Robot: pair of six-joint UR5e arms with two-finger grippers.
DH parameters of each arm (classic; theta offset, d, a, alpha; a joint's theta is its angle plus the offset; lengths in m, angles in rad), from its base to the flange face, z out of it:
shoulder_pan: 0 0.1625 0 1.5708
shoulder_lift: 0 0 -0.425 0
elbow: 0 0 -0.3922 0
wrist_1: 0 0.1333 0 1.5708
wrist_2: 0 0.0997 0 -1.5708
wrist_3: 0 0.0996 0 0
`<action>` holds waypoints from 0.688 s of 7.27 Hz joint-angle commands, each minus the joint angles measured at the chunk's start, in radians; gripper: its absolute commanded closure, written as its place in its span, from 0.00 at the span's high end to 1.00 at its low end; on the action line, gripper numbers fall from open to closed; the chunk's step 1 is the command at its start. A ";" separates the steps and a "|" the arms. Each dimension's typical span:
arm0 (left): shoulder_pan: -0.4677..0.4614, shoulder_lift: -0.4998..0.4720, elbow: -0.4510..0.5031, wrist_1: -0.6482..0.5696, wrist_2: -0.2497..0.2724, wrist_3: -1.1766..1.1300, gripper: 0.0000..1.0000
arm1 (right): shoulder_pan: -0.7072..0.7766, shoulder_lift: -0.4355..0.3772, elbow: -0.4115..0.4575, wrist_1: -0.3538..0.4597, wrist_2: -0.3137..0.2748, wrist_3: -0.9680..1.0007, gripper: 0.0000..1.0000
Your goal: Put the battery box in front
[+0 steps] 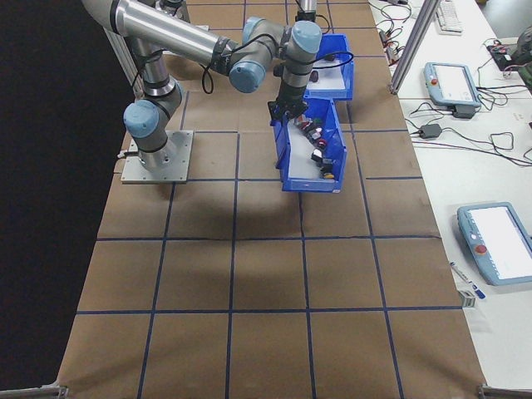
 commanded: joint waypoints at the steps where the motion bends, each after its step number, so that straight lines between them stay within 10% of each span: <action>1: -0.018 -0.041 0.051 0.006 0.008 -0.027 0.00 | 0.000 -0.008 0.015 0.002 0.000 0.015 0.01; 2: -0.018 -0.050 0.054 0.012 0.017 -0.024 0.07 | 0.002 -0.017 0.035 0.010 0.000 0.038 0.01; 4: -0.026 -0.088 0.075 0.011 0.284 -0.007 0.92 | 0.005 -0.132 0.156 -0.002 0.003 0.104 0.01; 5: -0.033 -0.065 0.075 -0.003 0.311 -0.008 0.99 | 0.009 -0.178 0.208 -0.002 0.004 0.124 0.01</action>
